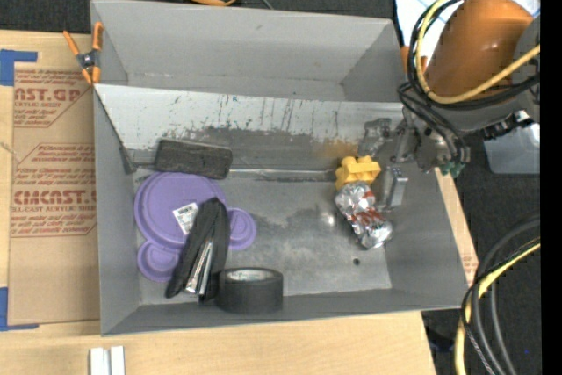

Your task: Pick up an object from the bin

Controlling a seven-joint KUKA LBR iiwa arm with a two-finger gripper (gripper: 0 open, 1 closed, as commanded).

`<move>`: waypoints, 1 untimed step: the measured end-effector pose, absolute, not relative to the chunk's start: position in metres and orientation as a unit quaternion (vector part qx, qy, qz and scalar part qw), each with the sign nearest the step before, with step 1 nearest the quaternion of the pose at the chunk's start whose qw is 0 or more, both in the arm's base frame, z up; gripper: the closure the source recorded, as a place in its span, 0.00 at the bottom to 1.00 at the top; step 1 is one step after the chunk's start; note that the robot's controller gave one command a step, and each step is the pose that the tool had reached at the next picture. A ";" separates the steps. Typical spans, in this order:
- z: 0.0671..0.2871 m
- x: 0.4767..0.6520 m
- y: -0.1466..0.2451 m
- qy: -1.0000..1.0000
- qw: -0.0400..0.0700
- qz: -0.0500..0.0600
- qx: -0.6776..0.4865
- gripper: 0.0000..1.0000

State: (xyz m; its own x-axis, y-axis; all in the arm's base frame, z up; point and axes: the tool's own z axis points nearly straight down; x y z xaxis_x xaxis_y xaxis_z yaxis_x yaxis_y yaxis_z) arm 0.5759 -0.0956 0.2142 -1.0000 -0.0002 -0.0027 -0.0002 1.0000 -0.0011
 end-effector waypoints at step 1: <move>0.214 0.576 -0.096 1.000 0.001 -0.001 0.000 0.00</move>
Offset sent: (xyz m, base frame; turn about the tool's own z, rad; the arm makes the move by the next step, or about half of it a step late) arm -0.0476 -0.0282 0.1032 -0.2554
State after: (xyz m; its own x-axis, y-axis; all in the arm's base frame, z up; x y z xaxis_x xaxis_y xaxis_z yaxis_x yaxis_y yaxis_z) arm 0.5759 -0.0957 0.2143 -1.0000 -0.0003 -0.0028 -0.0003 1.0000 -0.0011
